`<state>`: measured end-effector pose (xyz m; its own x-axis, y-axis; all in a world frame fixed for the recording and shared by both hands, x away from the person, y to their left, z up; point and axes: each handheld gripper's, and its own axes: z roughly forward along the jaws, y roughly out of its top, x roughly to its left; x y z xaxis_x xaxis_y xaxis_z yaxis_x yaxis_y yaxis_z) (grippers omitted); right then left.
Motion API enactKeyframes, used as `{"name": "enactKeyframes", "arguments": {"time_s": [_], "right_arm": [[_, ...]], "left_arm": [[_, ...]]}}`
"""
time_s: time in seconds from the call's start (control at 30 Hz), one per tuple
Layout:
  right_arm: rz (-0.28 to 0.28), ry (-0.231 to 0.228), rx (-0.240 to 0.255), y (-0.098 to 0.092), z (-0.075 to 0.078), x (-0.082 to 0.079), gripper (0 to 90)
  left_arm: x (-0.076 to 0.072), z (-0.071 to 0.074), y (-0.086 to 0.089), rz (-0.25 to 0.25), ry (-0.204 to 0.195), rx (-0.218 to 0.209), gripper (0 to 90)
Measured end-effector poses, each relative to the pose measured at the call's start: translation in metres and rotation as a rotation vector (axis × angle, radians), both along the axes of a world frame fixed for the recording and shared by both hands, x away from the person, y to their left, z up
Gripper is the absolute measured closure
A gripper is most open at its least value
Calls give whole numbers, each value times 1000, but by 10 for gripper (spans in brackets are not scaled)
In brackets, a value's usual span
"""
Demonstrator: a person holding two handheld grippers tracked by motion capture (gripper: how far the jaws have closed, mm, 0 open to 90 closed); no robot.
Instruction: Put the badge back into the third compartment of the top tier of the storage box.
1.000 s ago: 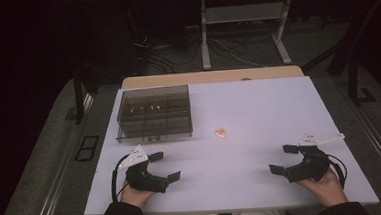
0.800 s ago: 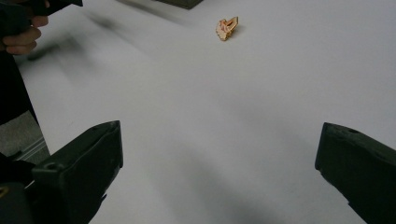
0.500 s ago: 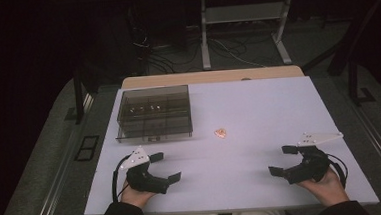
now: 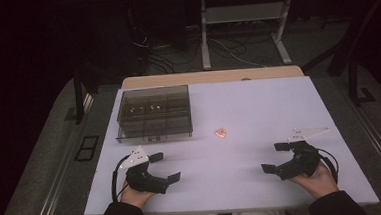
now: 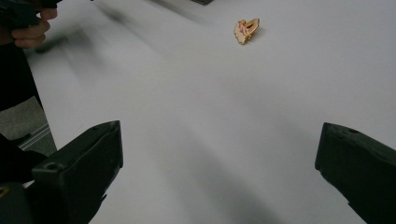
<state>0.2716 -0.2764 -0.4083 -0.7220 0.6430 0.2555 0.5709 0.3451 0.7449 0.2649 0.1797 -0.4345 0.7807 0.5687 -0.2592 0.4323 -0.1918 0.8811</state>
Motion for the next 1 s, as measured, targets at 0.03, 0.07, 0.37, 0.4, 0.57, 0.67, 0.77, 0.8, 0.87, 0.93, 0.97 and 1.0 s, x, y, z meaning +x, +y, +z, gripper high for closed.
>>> {"name": "enactKeyframes", "arguments": {"time_s": [0.03,0.07,0.37,0.4,0.57,0.67,0.77,0.8,0.87,0.93,0.97,1.0], "right_arm": [[-3,3,0,1,0,0,3],[2,5,-2,1,1,1,3],[21,16,-13,9,7,7,3],[30,12,-15,9,7,8,3],[41,16,-24,13,8,12,3],[47,17,-27,14,10,14,4],[49,17,-26,15,10,15,4],[53,18,-28,15,11,15,3],[63,21,-31,18,13,16,3],[65,20,-29,19,13,17,3],[68,16,-26,20,15,18,3],[68,16,-26,20,15,18,3]], "left_arm": [[0,0,0,0,0,0,0],[0,0,0,0,1,0,0],[0,0,0,-2,1,0,0],[0,0,0,-1,2,1,0],[0,-1,0,-1,3,6,0],[0,-1,0,-2,3,4,0],[0,-1,0,-3,3,3,0],[0,-1,0,-3,3,2,0],[0,0,0,-4,3,0,0],[0,-1,0,-5,3,0,0],[0,-1,0,-4,4,-1,0],[0,0,0,-5,3,-1,0]]}}
